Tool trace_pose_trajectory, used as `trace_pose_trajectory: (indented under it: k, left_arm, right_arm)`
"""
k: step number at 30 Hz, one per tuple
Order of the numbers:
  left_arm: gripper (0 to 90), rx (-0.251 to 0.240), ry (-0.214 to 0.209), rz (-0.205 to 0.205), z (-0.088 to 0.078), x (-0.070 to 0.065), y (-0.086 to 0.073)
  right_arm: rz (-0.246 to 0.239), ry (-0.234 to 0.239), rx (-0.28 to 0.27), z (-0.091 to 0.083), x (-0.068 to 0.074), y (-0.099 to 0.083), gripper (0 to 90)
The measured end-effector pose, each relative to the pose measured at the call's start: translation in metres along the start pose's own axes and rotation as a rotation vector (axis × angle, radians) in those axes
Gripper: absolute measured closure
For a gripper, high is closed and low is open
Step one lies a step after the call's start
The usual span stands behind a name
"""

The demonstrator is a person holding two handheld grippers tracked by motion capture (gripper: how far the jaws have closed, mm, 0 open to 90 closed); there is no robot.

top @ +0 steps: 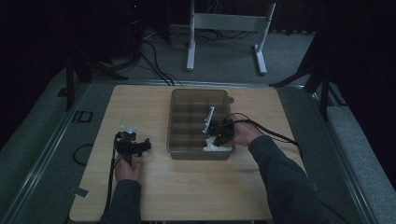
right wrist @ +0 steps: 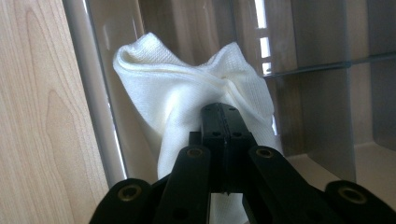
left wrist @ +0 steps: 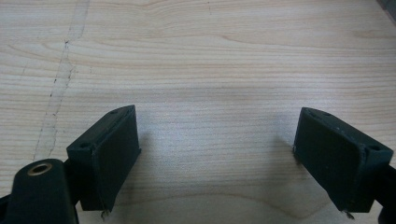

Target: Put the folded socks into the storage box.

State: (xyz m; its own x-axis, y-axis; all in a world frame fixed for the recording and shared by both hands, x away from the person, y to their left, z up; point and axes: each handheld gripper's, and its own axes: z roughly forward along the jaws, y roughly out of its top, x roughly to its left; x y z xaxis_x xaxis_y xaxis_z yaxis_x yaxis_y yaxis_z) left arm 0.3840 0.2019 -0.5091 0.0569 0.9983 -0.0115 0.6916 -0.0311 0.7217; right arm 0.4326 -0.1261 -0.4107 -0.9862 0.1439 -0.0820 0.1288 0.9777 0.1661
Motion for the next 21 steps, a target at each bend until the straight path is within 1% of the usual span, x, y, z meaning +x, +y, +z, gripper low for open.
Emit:
trace_pose_trajectory:
  k: [6, 13, 14, 21]
  left_arm:
    - [14.5, 0.0, 0.0, 0.0, 0.0, 0.0, 0.0]
    - [14.5, 0.0, 0.0, 0.001, 0.0, 0.0001, 0.0]
    - [14.5, 0.0, 0.0, 0.001, 0.0, 0.0001, 0.0]
    - [14.5, 0.0, 0.0, 0.001, 0.0, 0.0001, 0.0]
  right_arm:
    - [0.008, 0.005, 0.008, 0.0021, 0.0004, -0.0005, 90.0]
    - [0.003, 0.006, 0.027, 0.0073, 0.0012, -0.0014, 90.0]
    - [0.01, 0.007, 0.032, 0.0078, 0.0018, -0.0011, 90.0]
    - [0.01, 0.009, 0.041, 0.0101, 0.002, -0.0008, 90.0]
